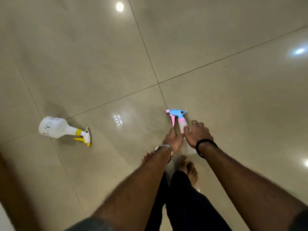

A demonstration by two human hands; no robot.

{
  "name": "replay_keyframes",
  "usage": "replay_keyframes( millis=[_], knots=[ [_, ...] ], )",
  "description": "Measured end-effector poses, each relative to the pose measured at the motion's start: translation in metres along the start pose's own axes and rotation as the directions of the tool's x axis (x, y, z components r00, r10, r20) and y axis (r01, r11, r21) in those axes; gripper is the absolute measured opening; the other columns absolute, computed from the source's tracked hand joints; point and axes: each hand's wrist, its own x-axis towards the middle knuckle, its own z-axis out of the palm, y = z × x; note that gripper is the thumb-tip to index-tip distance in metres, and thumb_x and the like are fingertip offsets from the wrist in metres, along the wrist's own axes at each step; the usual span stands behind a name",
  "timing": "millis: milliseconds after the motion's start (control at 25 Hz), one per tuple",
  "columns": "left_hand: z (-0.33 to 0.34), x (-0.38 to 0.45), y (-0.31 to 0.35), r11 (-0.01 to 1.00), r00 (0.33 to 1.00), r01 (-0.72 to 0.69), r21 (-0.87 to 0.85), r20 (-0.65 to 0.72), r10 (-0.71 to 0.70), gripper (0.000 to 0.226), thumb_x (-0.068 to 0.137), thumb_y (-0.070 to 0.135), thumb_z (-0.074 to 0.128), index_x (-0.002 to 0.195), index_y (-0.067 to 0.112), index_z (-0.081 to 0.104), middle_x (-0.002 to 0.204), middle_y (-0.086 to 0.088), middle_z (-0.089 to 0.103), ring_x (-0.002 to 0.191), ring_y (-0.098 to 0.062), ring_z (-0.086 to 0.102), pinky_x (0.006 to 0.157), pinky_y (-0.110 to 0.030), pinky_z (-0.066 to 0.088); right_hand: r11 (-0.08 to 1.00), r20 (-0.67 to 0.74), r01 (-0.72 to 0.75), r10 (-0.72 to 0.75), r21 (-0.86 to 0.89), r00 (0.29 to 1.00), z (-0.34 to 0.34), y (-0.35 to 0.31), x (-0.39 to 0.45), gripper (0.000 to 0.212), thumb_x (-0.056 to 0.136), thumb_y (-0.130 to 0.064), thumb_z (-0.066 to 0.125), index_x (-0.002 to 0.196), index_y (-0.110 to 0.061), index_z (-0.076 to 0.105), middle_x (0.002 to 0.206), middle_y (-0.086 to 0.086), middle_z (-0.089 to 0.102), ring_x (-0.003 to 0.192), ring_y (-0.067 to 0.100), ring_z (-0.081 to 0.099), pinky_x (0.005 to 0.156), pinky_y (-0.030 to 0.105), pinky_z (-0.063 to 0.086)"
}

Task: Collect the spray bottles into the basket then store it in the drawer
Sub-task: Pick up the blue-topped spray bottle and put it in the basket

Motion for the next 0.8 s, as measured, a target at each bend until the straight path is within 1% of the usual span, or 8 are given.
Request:
replay_keyframes(
  millis=[80,200,320,400,520,600,680,800],
  knots=[
    [0.013,0.016,0.003,0.98,0.995,0.096,-0.177,0.054,-0.088,0.056,0.096,0.048,0.045,0.146,0.023,0.046,0.142,-0.002,0.057,0.126,-0.028,0.056,0.11,-0.043,0.046,0.987,0.045,-0.116,0.111,0.113,0.993,0.016,0.004,0.012,0.06,0.098,-0.053,0.031,0.14,-0.014,0.048,0.141,0.017,0.049,0.128,0.038,0.05,0.104,0.048,0.043],
    [0.016,0.013,0.018,0.965,0.987,0.143,-0.221,0.103,-0.123,0.041,0.098,0.043,0.041,0.126,0.021,0.06,0.129,-0.001,0.063,0.117,-0.027,0.059,0.102,-0.041,0.048,0.943,0.12,-0.155,0.125,0.295,0.985,0.011,-0.004,0.011,0.052,0.102,-0.044,0.032,0.131,-0.01,0.059,0.136,0.02,0.058,0.125,0.036,0.054,0.105,0.04,0.043],
    [-0.001,-0.016,0.036,0.972,1.0,-0.017,-0.236,-0.004,0.017,0.037,0.099,0.03,0.045,0.129,0.015,0.062,0.133,-0.012,0.065,0.122,-0.032,0.061,0.108,-0.045,0.047,0.917,0.071,-0.087,0.065,0.389,0.995,-0.02,-0.026,-0.015,0.045,0.104,-0.036,0.033,0.127,-0.01,0.06,0.132,0.021,0.062,0.123,0.035,0.055,0.101,0.038,0.043],
    [-0.021,-0.049,0.06,0.96,0.993,-0.108,-0.26,-0.067,0.093,0.035,0.102,0.025,0.044,0.128,0.012,0.064,0.129,-0.012,0.067,0.12,-0.03,0.062,0.107,-0.04,0.048,0.895,0.006,-0.033,0.034,0.445,0.999,-0.051,-0.046,-0.041,0.042,0.105,-0.034,0.033,0.128,-0.011,0.059,0.129,0.02,0.063,0.121,0.036,0.056,0.099,0.038,0.043],
    [-0.062,-0.118,0.109,0.943,0.98,-0.17,-0.287,-0.152,0.13,0.04,0.104,0.034,0.04,0.117,0.008,0.068,0.109,-0.007,0.068,0.098,-0.022,0.06,0.089,-0.03,0.045,0.86,-0.064,0.066,-0.039,0.505,0.997,-0.104,-0.086,-0.093,0.041,0.104,-0.035,0.033,0.13,-0.012,0.056,0.128,0.017,0.063,0.119,0.035,0.056,0.098,0.038,0.045],
    [-0.091,-0.17,0.139,0.929,0.965,-0.242,-0.282,-0.168,0.2,0.036,0.103,0.029,0.041,0.113,0.008,0.069,0.108,-0.01,0.07,0.093,-0.02,0.057,0.084,-0.029,0.043,0.849,-0.12,0.137,-0.087,0.51,0.989,-0.141,-0.116,-0.134,0.041,0.103,-0.037,0.036,0.13,-0.012,0.055,0.126,0.016,0.063,0.115,0.034,0.058,0.095,0.038,0.046],
    [-0.118,-0.228,0.163,0.899,0.942,-0.327,-0.29,-0.174,0.286,0.031,0.1,0.018,0.042,0.115,0.009,0.068,0.116,-0.015,0.071,0.094,-0.02,0.058,0.084,-0.029,0.043,0.84,-0.183,0.207,-0.13,0.502,0.974,-0.181,-0.144,-0.181,0.039,0.103,-0.037,0.038,0.128,-0.012,0.055,0.124,0.016,0.063,0.112,0.035,0.059,0.094,0.039,0.048],
    [-0.165,-0.337,0.184,0.841,0.909,-0.406,-0.359,-0.257,0.329,0.033,0.1,0.015,0.044,0.125,0.015,0.067,0.117,-0.006,0.07,0.102,-0.019,0.06,0.091,-0.029,0.045,0.833,-0.218,0.305,-0.227,0.462,0.949,-0.244,-0.19,-0.283,0.041,0.102,-0.035,0.04,0.135,-0.014,0.053,0.129,0.015,0.061,0.116,0.033,0.059,0.095,0.036,0.047]
  ],
)
